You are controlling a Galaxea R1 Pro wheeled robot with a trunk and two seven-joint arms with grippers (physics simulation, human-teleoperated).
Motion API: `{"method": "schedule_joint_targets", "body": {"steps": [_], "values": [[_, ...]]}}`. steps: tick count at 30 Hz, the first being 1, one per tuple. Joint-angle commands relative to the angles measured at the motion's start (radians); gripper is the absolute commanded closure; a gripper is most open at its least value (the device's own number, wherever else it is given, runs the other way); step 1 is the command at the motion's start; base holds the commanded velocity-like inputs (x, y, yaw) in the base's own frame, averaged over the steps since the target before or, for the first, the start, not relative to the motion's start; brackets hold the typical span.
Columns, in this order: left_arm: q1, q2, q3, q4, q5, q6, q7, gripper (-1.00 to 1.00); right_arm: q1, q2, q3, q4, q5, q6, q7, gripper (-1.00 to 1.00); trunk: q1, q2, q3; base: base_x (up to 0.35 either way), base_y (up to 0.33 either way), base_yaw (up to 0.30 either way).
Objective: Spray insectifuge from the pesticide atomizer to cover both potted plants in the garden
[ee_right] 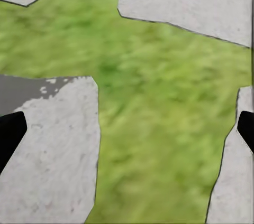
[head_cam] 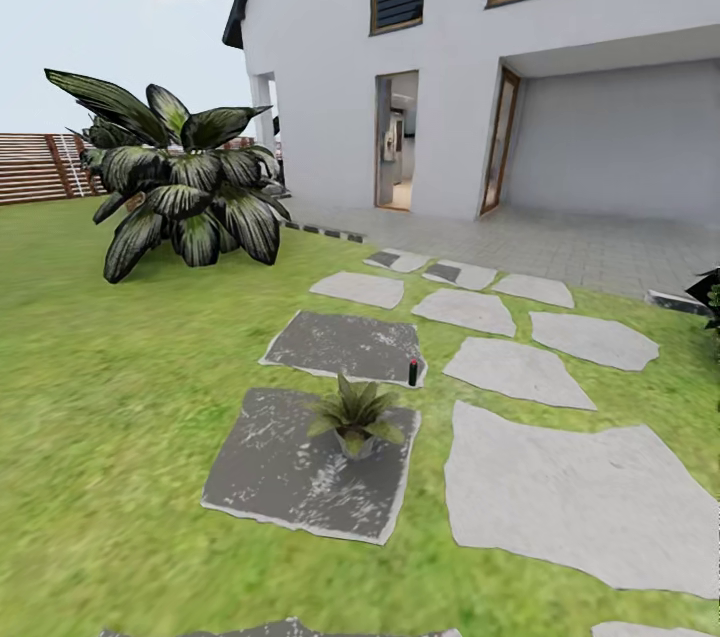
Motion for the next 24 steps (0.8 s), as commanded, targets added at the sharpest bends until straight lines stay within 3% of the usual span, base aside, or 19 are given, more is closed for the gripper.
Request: {"method": "schedule_joint_targets", "body": {"steps": [1,11,24], "values": [[0.000,0.000,0.002,0.001,0.000,-0.003,0.001,-1.00,-0.001,0.000,0.001,0.001,0.003,-0.003,0.001,-1.00,0.000,0.000,-0.001,0.337,0.000,-0.197],[0.000,0.000,0.002,0.001,0.000,-0.003,0.001,-1.00,-0.001,0.000,0.001,0.001,0.003,-0.003,0.001,-1.00,0.000,0.000,0.005,0.330,-0.017,-0.237],[0.000,0.000,0.002,0.001,0.000,-0.003,0.001,-1.00,-0.001,0.000,0.001,0.001,0.003,-0.003,0.001,-1.00,0.000,0.000,0.012,0.221,-0.195,-0.246]]}}
